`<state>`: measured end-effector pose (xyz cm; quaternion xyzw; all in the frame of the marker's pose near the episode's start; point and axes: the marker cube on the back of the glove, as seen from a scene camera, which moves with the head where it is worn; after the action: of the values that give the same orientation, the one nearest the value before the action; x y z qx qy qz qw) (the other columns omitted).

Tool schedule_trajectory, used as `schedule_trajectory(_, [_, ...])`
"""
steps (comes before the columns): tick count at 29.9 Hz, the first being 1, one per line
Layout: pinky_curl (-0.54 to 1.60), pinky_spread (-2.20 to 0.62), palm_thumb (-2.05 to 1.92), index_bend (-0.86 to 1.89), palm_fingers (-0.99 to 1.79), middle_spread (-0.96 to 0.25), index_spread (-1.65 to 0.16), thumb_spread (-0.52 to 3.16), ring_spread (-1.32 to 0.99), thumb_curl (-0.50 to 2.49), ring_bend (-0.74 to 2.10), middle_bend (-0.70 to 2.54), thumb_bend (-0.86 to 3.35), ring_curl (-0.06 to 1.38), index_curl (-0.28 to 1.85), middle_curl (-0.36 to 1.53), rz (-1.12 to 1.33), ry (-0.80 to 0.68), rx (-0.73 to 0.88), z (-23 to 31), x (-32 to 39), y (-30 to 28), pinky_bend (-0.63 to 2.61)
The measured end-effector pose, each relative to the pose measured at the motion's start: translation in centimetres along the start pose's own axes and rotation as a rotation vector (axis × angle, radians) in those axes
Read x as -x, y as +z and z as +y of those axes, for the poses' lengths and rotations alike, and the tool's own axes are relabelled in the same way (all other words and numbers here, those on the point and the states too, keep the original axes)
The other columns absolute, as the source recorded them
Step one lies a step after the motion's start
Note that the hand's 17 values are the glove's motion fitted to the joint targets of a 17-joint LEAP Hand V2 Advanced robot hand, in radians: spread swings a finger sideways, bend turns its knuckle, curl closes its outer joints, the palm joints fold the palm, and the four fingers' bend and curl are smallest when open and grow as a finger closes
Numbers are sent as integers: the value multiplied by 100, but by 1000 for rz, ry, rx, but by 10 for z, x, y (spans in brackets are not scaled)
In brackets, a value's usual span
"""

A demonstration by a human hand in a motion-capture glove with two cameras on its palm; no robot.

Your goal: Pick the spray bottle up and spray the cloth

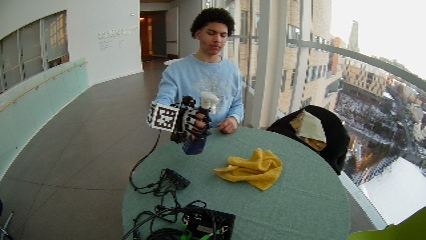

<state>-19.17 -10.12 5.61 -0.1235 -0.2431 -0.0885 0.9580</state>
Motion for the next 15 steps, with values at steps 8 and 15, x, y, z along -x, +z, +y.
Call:
schedule_trajectory(8, [28, 24, 88, 15, 113, -9, -19, 80, -2, 55, 51, 32, -3, 39, 40, 45, -21, 126, 271, -28, 3, 35, 18])
schedule_trajectory(15, [29, 24, 87, 15, 113, -8, -19, 81, -1, 56, 51, 32, -3, 40, 41, 46, -93, 224, 349, -40, -4, 51, 18])
